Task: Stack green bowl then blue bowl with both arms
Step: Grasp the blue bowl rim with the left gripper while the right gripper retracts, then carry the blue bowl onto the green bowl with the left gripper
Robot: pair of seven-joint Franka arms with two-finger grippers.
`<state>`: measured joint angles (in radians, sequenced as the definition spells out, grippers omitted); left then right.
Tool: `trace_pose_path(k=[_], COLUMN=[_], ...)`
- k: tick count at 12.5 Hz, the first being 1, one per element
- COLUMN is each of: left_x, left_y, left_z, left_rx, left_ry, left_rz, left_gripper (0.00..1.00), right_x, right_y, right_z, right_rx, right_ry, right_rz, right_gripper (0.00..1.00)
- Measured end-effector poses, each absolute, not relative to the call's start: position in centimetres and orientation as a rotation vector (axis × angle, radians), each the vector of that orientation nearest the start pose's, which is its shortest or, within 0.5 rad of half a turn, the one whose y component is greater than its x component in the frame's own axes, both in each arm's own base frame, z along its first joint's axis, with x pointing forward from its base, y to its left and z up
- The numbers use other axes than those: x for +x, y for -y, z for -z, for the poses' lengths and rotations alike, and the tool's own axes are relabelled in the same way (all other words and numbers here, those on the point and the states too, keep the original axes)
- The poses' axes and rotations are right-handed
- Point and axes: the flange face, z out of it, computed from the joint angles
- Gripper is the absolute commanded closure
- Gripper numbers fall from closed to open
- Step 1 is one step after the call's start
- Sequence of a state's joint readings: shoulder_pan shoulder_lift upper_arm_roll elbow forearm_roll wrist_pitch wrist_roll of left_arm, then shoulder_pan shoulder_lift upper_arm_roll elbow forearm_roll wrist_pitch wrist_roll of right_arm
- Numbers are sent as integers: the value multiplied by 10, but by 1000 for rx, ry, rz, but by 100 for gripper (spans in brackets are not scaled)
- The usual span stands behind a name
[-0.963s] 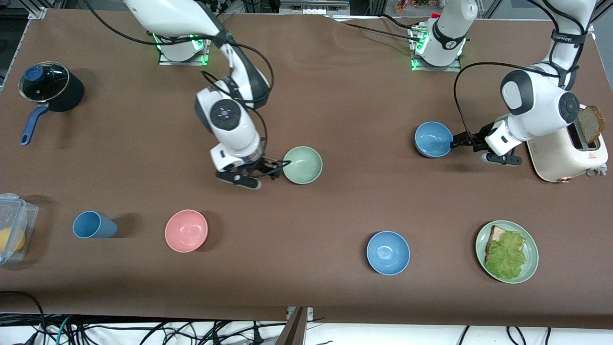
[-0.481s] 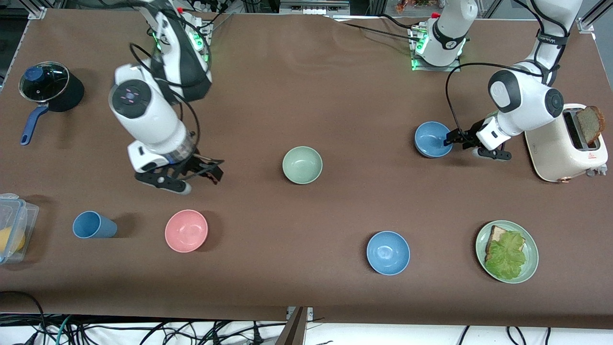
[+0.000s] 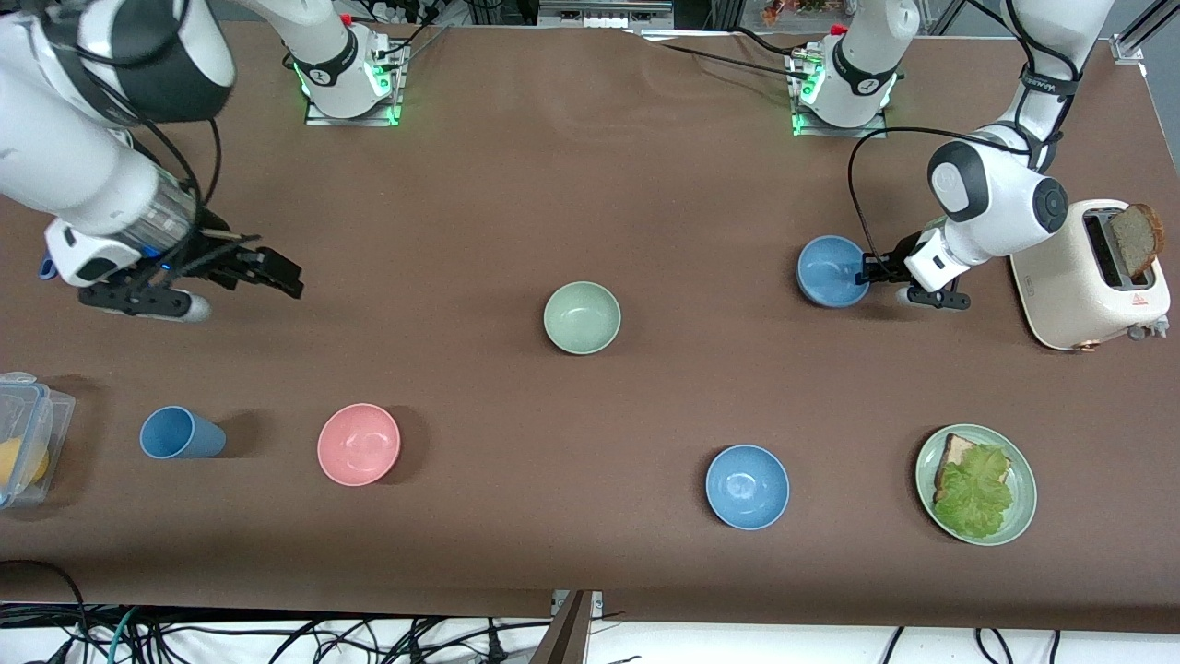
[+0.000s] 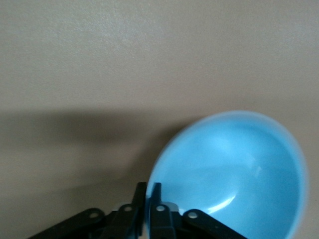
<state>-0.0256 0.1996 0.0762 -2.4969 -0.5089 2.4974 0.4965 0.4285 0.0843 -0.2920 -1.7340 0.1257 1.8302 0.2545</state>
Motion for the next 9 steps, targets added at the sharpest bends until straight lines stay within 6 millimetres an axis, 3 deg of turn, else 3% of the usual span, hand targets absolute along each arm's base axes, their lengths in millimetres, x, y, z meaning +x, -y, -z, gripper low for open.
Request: trace_pose_path(k=[2, 4, 6, 9], left_x=[452, 471, 497, 528], left_y=[-21, 2, 48, 142], left_z=[-197, -218, -251, -311], left_rx=[-3429, -3444, -3457, -3489], left_ry=[-36, -80, -95, -104], left_rz=[-191, -160, -104, -31], left_gripper=[100, 100, 100, 100], right_x=[575, 574, 574, 574], right_y=[-79, -61, -46, -35], right_z=[-532, -537, -548, -567], right_rx=[-3031, -3041, -3065, -3077], right_ry=[-192, -155, -122, -108], right_rz=[-44, -43, -15, -6], right_gripper=[0, 0, 0, 0])
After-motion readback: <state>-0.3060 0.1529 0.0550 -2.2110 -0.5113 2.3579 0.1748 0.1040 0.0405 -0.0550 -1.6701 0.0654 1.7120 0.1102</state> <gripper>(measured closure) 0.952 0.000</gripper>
